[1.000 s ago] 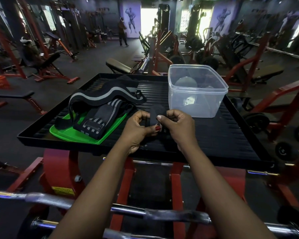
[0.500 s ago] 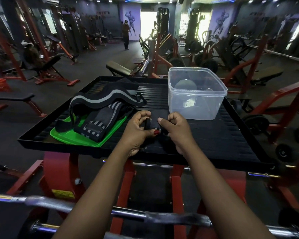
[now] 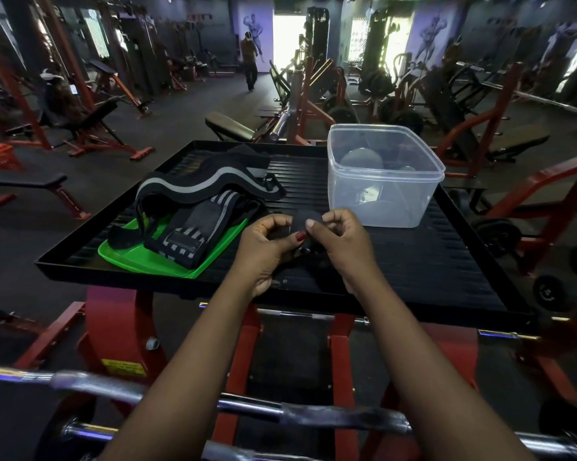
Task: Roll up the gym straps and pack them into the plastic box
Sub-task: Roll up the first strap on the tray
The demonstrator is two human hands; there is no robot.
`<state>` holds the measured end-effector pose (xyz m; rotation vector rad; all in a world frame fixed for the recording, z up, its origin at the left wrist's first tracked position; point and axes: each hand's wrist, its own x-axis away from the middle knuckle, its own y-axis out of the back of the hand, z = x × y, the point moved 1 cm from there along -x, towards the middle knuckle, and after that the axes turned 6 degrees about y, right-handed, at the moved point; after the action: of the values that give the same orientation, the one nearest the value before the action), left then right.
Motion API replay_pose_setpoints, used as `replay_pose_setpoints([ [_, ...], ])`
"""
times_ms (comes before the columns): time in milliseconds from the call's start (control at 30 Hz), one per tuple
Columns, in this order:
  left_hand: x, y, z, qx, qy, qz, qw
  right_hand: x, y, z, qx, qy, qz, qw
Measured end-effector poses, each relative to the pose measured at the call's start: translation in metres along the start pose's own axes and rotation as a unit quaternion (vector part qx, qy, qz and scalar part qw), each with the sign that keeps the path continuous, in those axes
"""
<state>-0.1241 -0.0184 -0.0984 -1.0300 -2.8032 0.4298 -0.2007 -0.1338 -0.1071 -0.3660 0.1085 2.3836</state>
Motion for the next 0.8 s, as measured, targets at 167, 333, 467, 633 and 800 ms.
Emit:
replay_pose_setpoints([
  [167, -0.0001, 0.0004, -0.0009, -0.026, -0.001, 0.045, 0.999, 0.0023, 0.0007, 0.0037, -0.036, -0.021, 0.026, 0.999],
  [333, -0.003, 0.0012, -0.0013, -0.007, 0.067, 0.006, 0.998, 0.0027, -0.0005, 0.0028, 0.03, 0.029, 0.015, 0.999],
  [467, -0.0021, 0.0013, -0.002, -0.014, 0.038, -0.013, 0.999, 0.0018, -0.0015, 0.0014, 0.023, 0.036, 0.011, 0.999],
  [633, -0.0004, 0.0035, -0.0043, 0.021, 0.017, 0.009, 1.0, 0.0002, -0.0012, -0.001, 0.004, 0.002, 0.027, 1.0],
  [800, 0.0018, 0.0009, -0.0032, -0.012, 0.004, 0.011, 1.0, -0.0002, 0.0011, 0.0022, -0.034, -0.01, 0.01, 0.999],
])
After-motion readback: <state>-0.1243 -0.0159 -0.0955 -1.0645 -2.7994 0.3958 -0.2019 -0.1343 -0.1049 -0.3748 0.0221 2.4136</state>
